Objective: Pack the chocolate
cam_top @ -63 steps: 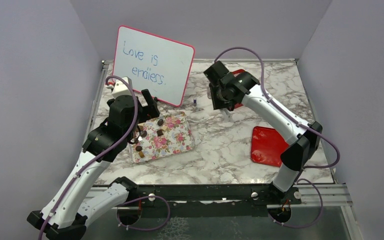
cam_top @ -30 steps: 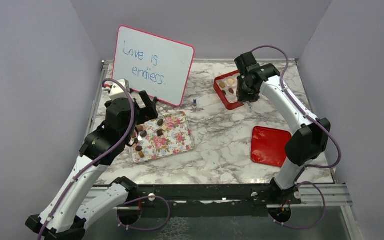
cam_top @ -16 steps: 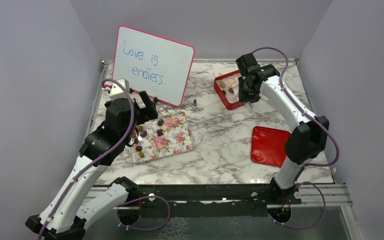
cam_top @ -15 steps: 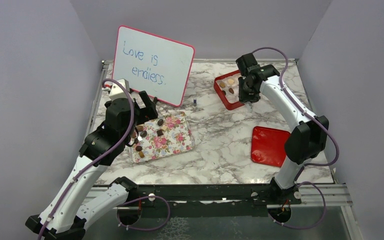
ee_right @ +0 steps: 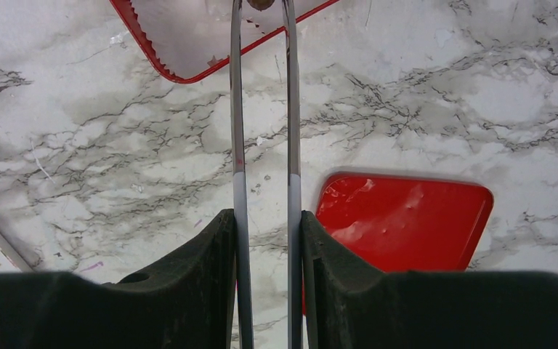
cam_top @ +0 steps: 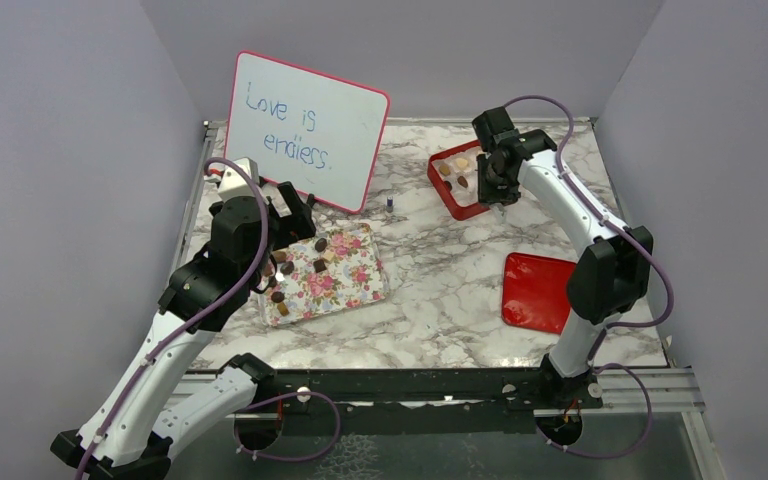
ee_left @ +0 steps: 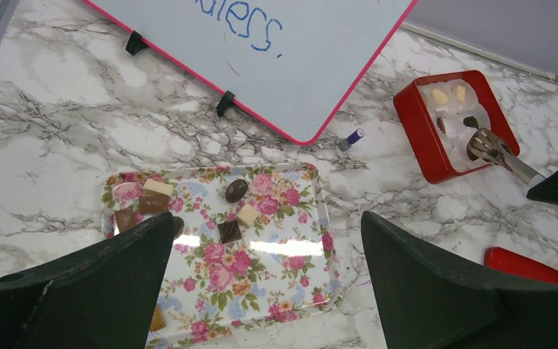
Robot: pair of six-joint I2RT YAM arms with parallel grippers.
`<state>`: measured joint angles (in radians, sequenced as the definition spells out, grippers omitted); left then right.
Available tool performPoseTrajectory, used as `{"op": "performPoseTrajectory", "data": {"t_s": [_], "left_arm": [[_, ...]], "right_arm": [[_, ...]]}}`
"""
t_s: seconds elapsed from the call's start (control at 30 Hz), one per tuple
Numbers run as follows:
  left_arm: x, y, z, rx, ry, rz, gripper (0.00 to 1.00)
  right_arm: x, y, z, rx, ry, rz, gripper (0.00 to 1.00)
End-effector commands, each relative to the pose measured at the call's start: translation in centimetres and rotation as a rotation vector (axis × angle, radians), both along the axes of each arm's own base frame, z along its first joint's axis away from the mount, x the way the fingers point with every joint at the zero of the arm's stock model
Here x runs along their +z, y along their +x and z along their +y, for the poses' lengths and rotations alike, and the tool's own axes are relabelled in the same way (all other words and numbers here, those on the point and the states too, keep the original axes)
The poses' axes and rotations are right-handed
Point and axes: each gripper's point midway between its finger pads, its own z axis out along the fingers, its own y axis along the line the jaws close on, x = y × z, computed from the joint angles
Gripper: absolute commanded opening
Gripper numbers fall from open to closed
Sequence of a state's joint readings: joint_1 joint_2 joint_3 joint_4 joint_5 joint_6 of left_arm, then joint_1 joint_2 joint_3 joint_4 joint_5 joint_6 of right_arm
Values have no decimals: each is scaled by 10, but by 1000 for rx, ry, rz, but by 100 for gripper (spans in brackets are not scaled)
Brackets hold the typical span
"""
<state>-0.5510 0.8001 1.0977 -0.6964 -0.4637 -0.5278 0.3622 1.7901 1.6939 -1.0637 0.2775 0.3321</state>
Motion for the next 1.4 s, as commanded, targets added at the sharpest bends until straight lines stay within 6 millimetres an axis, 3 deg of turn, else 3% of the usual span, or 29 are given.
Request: {"op": "performPoseTrajectory", "data": {"t_s": [0.0,0.27,0.73,0.93,1.1,1.37], "left_arm": [[6,2,3,18,-8,-27,99],[8,1,4,23,-12,-34,99],[9,2,5,30,-9,-36,99],[17,1,13,64,-4,-62,99],[12,1,15,74,-4,-55,99],[18,-1,16,83,-30,-72,99]], "right_arm": [[0,9,-7,-6,-26,-24,38],[4,10,-11,0,-50,-30,40],[45,4,0,48,33,-78,40],[66,-2,22,131,155,-134,40],[78,-12,42,196,253,-168,40],[102,-44,87,368,355,-285,39]]}}
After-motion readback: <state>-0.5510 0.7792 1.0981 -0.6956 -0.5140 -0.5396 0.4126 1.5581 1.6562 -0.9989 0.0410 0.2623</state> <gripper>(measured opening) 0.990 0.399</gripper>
